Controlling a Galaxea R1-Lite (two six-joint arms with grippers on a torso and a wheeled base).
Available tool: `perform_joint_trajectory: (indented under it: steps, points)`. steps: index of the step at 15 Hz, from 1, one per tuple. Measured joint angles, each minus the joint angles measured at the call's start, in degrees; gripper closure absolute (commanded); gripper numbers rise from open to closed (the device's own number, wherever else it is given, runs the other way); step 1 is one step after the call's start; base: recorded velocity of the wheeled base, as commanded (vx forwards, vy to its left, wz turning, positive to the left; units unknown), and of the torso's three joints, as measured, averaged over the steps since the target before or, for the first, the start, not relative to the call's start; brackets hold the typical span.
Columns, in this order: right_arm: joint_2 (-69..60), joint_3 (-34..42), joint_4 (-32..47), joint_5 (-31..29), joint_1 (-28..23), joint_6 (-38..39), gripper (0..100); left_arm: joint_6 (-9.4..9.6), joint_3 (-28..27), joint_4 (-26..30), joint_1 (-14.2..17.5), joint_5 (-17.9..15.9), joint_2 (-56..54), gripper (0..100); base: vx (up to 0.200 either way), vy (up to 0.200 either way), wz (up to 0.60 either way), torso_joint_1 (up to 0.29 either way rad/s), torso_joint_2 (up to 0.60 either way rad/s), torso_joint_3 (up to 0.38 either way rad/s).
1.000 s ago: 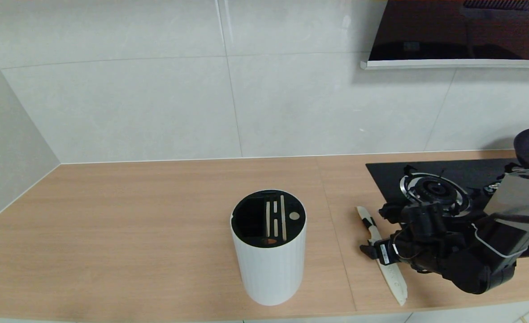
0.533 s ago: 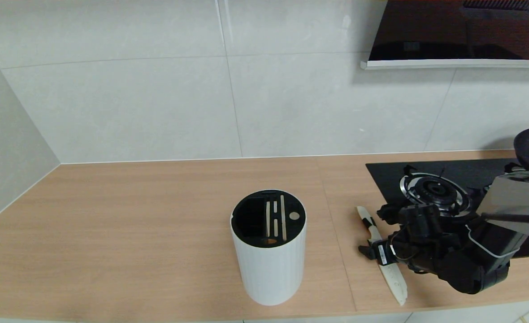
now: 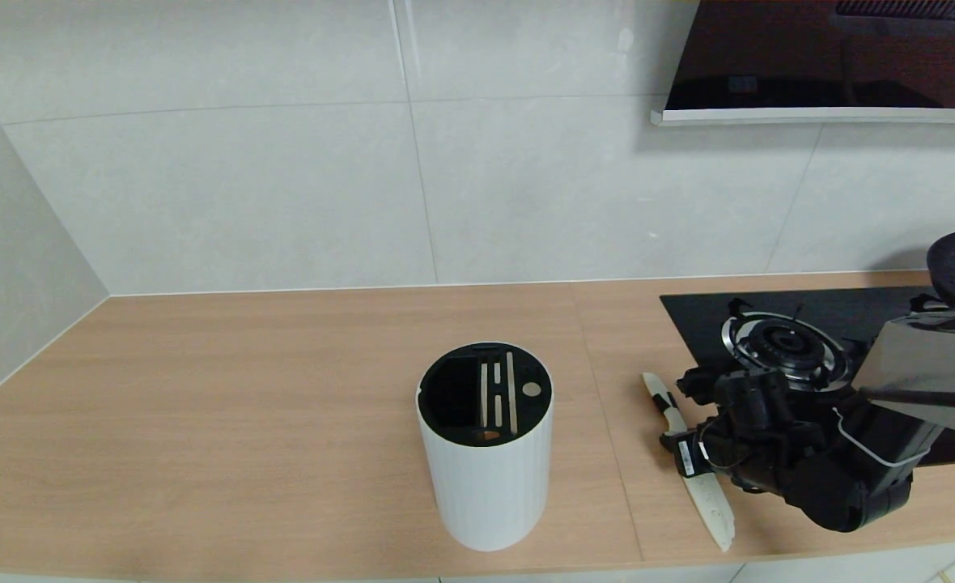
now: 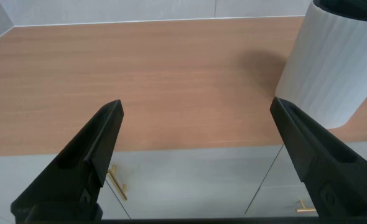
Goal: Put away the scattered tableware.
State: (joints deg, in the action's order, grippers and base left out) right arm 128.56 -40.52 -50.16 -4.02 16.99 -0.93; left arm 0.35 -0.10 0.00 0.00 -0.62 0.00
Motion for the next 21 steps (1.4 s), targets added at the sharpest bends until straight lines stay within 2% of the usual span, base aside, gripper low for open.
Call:
perform_joint_trajectory:
  steps: [6, 10, 17, 19, 21]
  points:
    - [0.4, 0.1, 0.1, -0.5, 0.0, -0.2, 100, 0.0, 0.0, 0.0, 0.0, 0.0, 0.0, 0, 0.0, 0.0, 0.0, 0.0, 0.0, 0.0]
    - [-1.5, 0.3, 0.9, -4.0, 0.0, -0.2, 100, 0.2, 0.0, 0.0, 0.0, 0.0, 0.0, 0, 0.0, 0.0, 0.0, 0.0, 0.0, 0.0]
    - [-18.4, 3.6, 0.5, -4.5, 0.5, -0.6, 100, 0.54, 0.1, 0.0, 0.0, -0.1, 0.0, 0, 0.0, 0.0, 0.0, 0.0, 0.0, 0.0]
    - [-23.5, 2.9, 0.5, -4.1, 0.7, -1.9, 100, 0.54, -1.1, 0.3, 0.0, -0.5, 0.1, 0, 0.0, 0.0, 0.0, 0.0, 0.0, 0.0]
    - [-27.3, -1.5, 2.0, -4.0, 1.4, -2.5, 100, 0.29, -6.9, 1.9, -0.3, -1.6, 1.3, 0, 0.0, 0.0, 0.0, 0.0, 0.0, 0.0]
